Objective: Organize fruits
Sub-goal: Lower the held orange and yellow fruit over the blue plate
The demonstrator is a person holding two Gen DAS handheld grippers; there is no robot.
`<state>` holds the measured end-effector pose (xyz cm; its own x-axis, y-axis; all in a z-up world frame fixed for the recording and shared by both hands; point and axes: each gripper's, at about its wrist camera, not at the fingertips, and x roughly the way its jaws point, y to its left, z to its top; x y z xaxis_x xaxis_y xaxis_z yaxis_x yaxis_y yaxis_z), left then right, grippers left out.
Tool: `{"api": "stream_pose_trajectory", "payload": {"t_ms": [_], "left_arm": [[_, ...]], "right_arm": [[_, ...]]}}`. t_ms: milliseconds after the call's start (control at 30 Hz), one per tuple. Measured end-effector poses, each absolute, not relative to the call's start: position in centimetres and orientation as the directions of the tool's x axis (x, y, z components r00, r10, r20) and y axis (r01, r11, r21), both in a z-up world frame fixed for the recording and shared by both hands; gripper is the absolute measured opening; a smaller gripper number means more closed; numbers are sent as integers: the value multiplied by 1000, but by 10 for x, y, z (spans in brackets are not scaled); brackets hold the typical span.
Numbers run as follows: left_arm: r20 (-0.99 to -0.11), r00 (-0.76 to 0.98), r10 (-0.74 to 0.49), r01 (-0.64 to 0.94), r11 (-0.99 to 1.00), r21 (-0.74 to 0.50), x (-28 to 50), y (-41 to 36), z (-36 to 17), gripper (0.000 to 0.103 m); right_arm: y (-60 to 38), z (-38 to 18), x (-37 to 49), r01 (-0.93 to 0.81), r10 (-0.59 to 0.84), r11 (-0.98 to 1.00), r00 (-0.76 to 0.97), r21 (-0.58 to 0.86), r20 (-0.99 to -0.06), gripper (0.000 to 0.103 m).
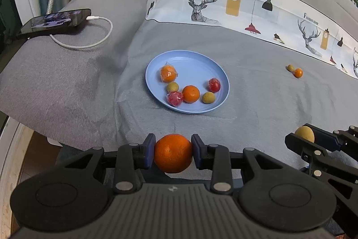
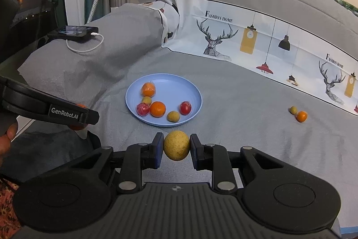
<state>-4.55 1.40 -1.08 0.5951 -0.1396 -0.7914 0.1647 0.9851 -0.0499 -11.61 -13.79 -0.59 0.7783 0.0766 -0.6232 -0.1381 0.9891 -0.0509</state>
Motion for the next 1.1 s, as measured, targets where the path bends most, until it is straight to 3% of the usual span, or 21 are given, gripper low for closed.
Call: {"api": "stream_pose_trajectory", "payload": {"t_ms": [1100], "left_arm": [[-794,594,-128,142,988,-53,106,-10,-25,38]], "right_arm": [[-130,-41,33,-131,52,989,756,-74,-653,26]]}}
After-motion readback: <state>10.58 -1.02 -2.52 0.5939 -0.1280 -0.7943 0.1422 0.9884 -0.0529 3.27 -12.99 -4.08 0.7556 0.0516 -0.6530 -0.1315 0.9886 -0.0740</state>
